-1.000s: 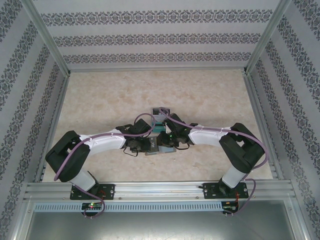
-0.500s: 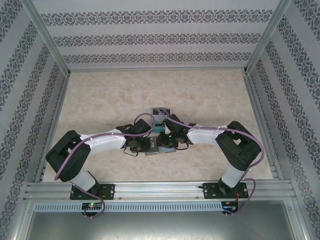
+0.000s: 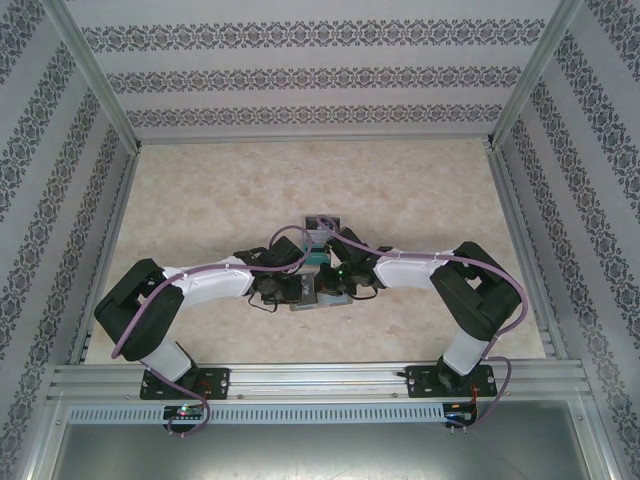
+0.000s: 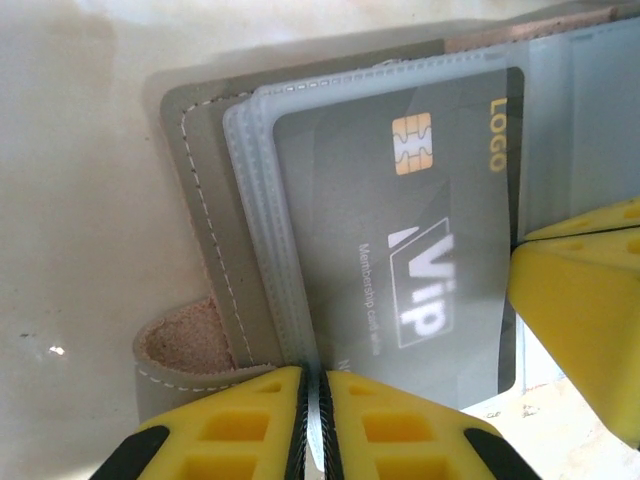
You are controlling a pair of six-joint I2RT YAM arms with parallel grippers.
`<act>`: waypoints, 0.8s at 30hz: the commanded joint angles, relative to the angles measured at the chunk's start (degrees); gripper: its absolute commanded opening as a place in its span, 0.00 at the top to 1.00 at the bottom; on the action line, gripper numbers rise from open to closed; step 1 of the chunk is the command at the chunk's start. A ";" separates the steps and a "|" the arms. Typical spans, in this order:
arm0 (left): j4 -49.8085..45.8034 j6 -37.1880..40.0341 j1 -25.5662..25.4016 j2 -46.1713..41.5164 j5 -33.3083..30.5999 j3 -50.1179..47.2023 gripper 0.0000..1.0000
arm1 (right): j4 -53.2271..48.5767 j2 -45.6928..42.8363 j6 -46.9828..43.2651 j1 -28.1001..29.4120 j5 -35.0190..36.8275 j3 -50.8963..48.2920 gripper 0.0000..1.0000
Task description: Take the credit cards out of the card holder
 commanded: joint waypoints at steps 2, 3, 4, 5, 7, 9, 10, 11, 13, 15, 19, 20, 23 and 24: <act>0.22 -0.10 0.27 2.45 -0.25 0.22 0.88 | 1.15 -0.38 -0.43 0.31 -1.81 0.62 1.00; 0.13 -0.07 0.29 2.45 -0.27 0.21 0.88 | 1.03 -0.76 -0.47 0.06 -1.69 0.17 1.00; 0.04 0.01 0.29 2.45 -0.39 0.22 0.88 | 1.03 -1.10 -0.54 -0.35 -1.66 -0.21 1.00; -0.13 0.02 0.29 2.39 -0.44 0.27 0.88 | 1.02 -1.50 -0.68 -0.82 -1.81 -0.70 1.00; -0.32 0.00 0.29 2.32 -0.78 0.02 0.88 | 0.65 -2.29 -1.02 -1.72 -1.93 -1.50 1.00; -0.49 -0.03 0.28 2.29 -1.03 0.00 0.88 | 0.23 -3.34 -1.39 -2.54 -1.86 -2.33 1.00; -0.50 -0.10 0.28 2.27 -1.04 0.01 0.88 | -0.15 -3.77 -1.55 -2.91 -1.85 -2.47 1.00; -0.49 -0.07 0.25 2.27 -1.04 0.02 0.88 | -0.40 -4.31 -1.75 -3.25 -1.89 -2.72 1.00; -0.43 -0.22 0.30 2.27 -1.04 0.22 0.88 | -0.65 -5.08 -2.13 -3.52 -1.86 -2.91 1.00; -0.49 -0.15 0.29 2.35 -1.04 0.38 0.89 | -0.76 -5.02 -2.30 -3.59 -2.23 -2.82 1.00; -0.55 -0.11 0.23 2.34 -0.90 0.47 0.94 | 0.00 -4.52 -1.98 -3.40 -2.65 -2.82 1.00; -0.58 0.00 0.29 2.28 -0.87 0.46 0.95 | 0.21 -4.38 -1.88 -3.39 -2.69 -2.79 1.00; -0.75 -0.05 0.28 1.86 -0.46 0.85 0.93 | 0.71 -3.95 -1.60 -3.05 -2.91 -2.41 0.92; -0.88 -0.13 0.25 1.51 -0.59 0.94 0.92 | 0.80 -3.86 -1.60 -2.88 -2.76 -2.23 0.90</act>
